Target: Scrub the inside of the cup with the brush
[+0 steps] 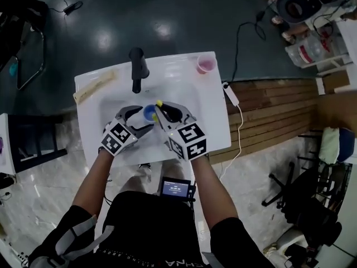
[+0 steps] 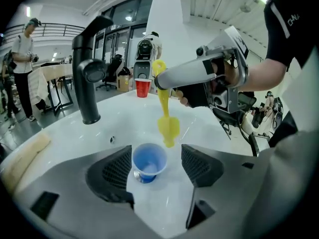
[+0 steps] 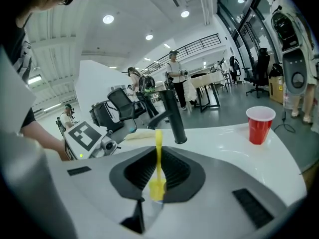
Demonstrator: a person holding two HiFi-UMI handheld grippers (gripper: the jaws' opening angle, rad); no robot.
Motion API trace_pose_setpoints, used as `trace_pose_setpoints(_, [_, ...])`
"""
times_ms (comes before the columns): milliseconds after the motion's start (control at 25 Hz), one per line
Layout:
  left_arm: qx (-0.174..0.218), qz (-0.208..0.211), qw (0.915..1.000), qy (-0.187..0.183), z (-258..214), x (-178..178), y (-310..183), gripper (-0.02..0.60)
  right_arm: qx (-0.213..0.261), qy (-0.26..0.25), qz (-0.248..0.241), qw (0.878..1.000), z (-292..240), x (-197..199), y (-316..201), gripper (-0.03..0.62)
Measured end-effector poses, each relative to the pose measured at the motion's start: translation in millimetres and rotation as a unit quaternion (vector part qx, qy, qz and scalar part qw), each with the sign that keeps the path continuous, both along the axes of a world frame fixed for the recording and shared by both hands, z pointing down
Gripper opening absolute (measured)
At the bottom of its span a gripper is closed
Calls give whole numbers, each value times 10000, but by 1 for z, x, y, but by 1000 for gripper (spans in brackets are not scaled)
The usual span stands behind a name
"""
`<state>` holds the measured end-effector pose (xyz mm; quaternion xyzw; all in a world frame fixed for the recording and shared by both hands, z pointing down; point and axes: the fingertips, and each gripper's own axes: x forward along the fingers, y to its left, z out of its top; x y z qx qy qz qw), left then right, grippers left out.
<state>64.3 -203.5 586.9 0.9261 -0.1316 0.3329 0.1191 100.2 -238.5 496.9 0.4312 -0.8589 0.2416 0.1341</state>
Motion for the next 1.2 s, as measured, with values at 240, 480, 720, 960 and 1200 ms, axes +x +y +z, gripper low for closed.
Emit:
trace_pose_setpoints(240, [-142,-19,9994,-316,33,10,-6,351,-182,155,-173,9996,30,-6,-17,38])
trace_pose_setpoints(480, [-133,-77,9994,-320,55,14,-14,351,-269,244,-459,9983,54,-18,-28,38])
trace_pose_setpoints(720, [-227,-166,9988,-395,64,17,-16,351,-418,363,-810,9952,77,-30,-28,38])
trace_pose_setpoints(960, [-235,-304,9988,-308,68,18,-18,351,-385,366,-999,9936,91,-43,-33,38])
trace_pose_setpoints(1200, [-326,-588,9974,-274,70,15,-24,351,-158,373,-1096,9931,96,-49,-37,38])
